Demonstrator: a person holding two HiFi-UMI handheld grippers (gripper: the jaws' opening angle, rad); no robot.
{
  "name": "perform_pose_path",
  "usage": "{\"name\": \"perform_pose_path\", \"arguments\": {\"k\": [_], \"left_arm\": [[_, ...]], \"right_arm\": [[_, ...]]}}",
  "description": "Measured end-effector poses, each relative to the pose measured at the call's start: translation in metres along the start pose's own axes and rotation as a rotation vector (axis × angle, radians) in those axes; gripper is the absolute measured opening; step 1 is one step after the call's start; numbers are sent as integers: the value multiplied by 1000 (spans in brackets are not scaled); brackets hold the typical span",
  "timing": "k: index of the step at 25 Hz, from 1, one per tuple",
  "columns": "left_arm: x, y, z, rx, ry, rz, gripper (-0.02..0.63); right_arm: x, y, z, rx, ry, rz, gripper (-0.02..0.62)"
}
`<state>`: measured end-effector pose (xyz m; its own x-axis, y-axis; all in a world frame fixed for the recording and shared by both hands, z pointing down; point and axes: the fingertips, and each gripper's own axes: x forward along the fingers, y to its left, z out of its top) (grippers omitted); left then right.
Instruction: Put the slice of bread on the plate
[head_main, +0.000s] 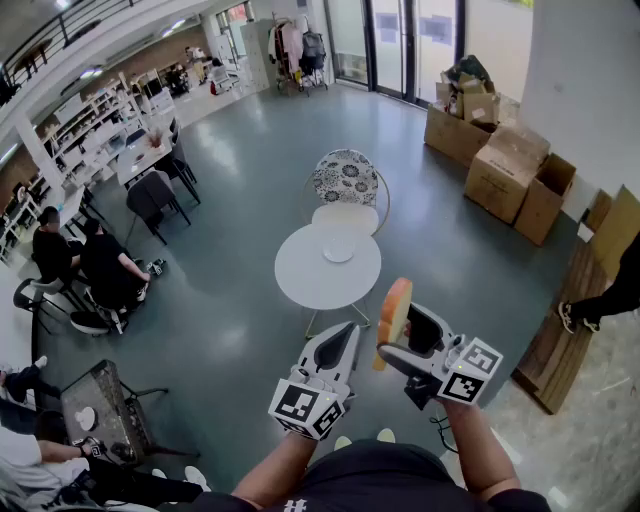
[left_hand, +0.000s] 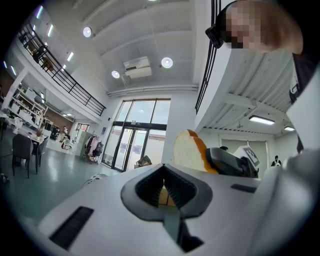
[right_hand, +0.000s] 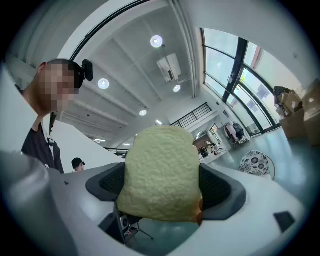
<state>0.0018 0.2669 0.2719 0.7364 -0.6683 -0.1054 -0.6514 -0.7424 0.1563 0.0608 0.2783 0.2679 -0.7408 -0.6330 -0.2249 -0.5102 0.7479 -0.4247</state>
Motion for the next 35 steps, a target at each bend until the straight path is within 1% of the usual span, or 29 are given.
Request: {"name": "perform_pose_path", "arguments": {"k": [7, 15, 23, 30, 35], "left_arm": [[5, -5, -3, 0, 9, 2, 6], [5, -9, -10, 14, 24, 24, 6], [14, -13, -17, 21, 27, 56, 6], [36, -23, -27, 28, 20, 89, 6], [47, -22, -26, 39, 20, 116, 6]], "right_arm": [[-3, -1, -1, -12, 20, -8, 466], [-13, -5, -4, 58, -4, -12, 466], [-24, -15, -2, 88, -6, 5, 466], [-38, -37, 5, 86, 10, 23, 466], [-39, -49, 13, 84, 21, 29, 466]]}}
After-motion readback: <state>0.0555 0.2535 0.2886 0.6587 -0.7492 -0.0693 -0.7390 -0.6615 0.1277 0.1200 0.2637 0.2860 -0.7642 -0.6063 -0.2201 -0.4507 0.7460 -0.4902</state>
